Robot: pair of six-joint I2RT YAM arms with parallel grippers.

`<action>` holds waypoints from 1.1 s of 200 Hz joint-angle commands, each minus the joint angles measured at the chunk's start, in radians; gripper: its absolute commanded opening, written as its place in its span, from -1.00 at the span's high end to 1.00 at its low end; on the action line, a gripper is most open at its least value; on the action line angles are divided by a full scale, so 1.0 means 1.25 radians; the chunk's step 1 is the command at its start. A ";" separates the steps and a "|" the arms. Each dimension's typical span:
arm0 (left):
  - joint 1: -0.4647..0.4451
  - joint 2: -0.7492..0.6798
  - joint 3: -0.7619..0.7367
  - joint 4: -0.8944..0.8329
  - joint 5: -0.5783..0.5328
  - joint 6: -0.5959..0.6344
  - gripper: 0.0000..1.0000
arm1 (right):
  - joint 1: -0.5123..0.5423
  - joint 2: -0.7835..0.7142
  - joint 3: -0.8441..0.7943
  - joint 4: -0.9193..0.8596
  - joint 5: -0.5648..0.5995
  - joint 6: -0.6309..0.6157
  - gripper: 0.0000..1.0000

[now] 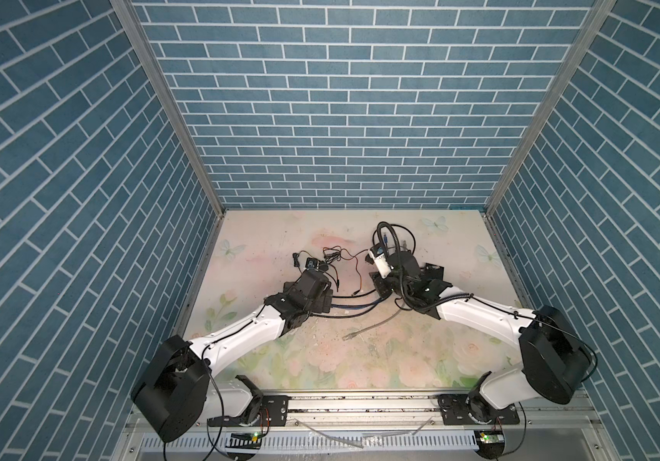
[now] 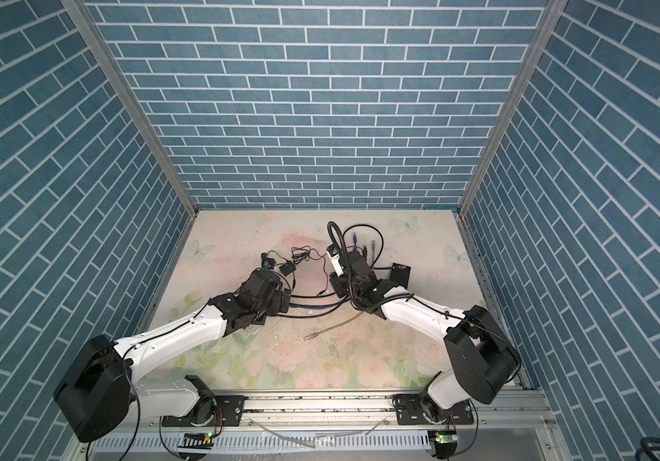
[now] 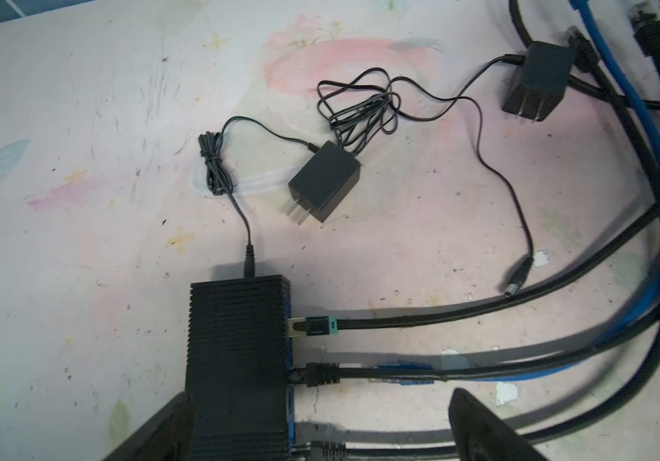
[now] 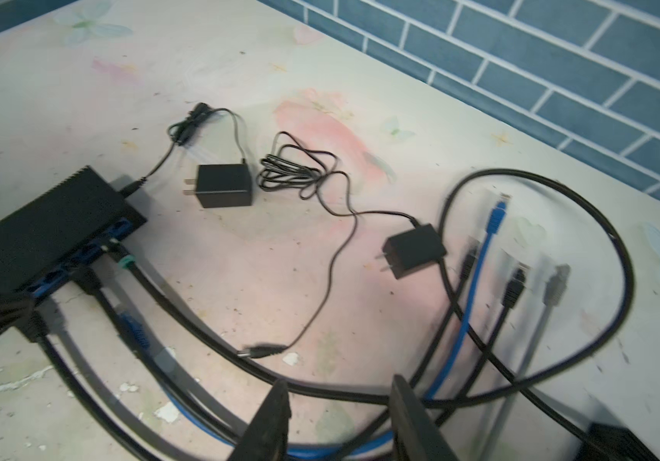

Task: Insert the plug into the switch port
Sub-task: 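Open the right gripper and draw it back from the switch, then move both grippers over the loose cables farther from the robot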

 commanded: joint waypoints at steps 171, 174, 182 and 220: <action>-0.108 0.329 0.252 -0.002 0.080 0.066 -0.99 | -0.150 -0.087 0.081 -0.292 -0.019 0.228 0.00; -0.108 0.335 0.260 -0.005 0.080 0.069 -0.98 | -0.150 -0.085 0.080 -0.293 -0.019 0.228 0.01; -0.108 0.352 0.283 -0.013 0.082 0.074 -0.97 | -0.150 -0.081 0.080 -0.292 -0.022 0.229 0.04; -0.105 0.436 0.384 -0.056 0.107 0.091 -0.84 | -0.152 -0.081 0.081 -0.295 -0.017 0.225 0.13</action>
